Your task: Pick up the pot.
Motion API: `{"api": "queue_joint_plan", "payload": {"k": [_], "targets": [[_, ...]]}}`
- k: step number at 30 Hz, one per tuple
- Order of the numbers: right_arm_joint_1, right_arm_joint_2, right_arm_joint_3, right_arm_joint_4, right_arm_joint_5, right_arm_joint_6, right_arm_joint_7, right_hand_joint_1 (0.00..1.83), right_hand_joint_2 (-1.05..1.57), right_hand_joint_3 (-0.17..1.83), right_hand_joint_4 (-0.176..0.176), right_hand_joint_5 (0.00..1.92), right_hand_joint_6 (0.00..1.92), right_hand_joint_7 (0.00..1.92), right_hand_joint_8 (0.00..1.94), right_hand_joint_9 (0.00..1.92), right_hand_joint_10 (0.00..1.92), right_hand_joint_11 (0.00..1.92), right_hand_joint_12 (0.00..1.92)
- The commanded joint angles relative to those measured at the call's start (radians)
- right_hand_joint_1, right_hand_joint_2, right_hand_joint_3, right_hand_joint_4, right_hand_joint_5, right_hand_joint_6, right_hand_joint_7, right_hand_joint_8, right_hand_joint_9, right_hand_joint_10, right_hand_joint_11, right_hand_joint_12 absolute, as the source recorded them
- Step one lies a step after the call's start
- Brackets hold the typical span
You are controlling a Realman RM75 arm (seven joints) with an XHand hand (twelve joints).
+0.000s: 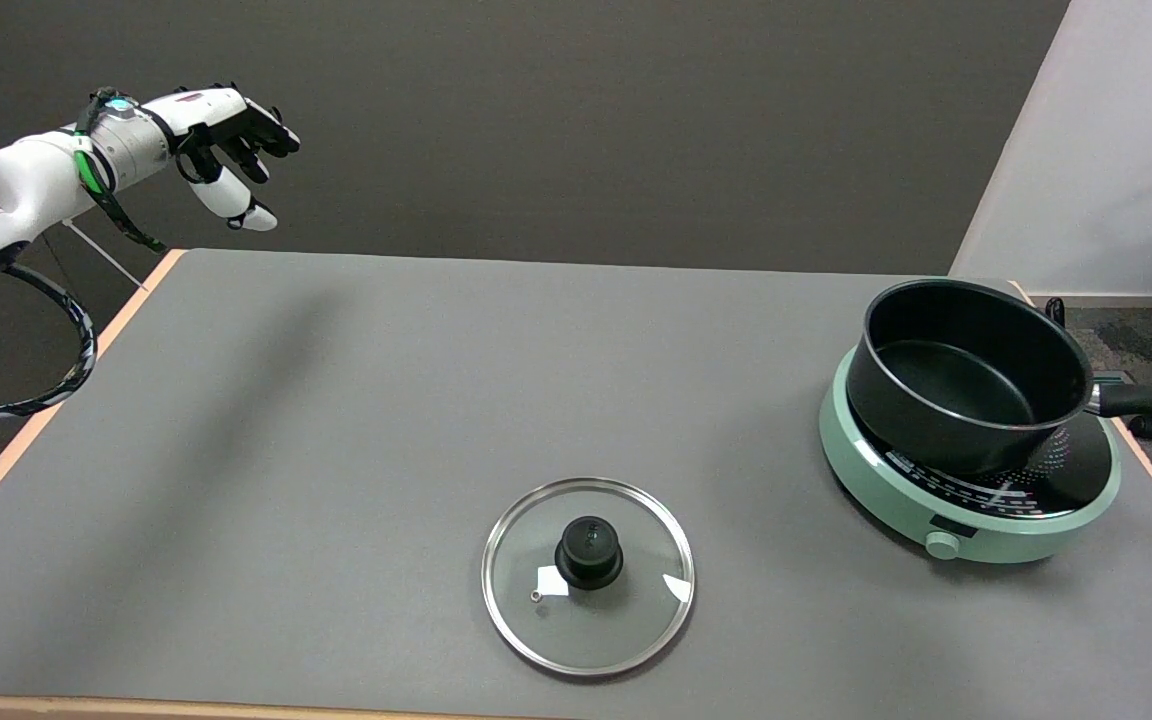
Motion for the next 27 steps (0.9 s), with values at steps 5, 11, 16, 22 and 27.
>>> {"api": "queue_joint_plan", "payload": {"k": [5, 11, 16, 22, 27], "targets": [[0.082, 0.124, -0.011, -0.070, 0.157, -0.208, -0.061, 1.46, -1.05, 0.98, -0.176, 0.12, 0.12, 0.12, 0.12, 0.12, 0.12, 0.12, 0.12], [0.081, 0.122, -0.009, -0.067, 0.186, -0.219, -0.086, 1.44, -1.05, 0.93, -0.176, 0.13, 0.13, 0.13, 0.13, 0.13, 0.13, 0.13, 0.13], [0.080, 0.121, -0.013, -0.073, 0.232, -0.259, -0.093, 1.42, -1.05, 0.89, -0.176, 0.13, 0.13, 0.13, 0.13, 0.13, 0.13, 0.13, 0.13], [0.083, 0.124, -0.011, -0.080, 0.279, -0.306, -0.111, 1.41, -1.05, 0.86, -0.176, 0.15, 0.15, 0.15, 0.15, 0.15, 0.15, 0.15, 0.15], [0.083, 0.124, -0.005, -0.078, 0.308, -0.338, -0.125, 1.41, -1.05, 0.87, -0.176, 0.14, 0.14, 0.14, 0.14, 0.14, 0.14, 0.14, 0.14]]}}
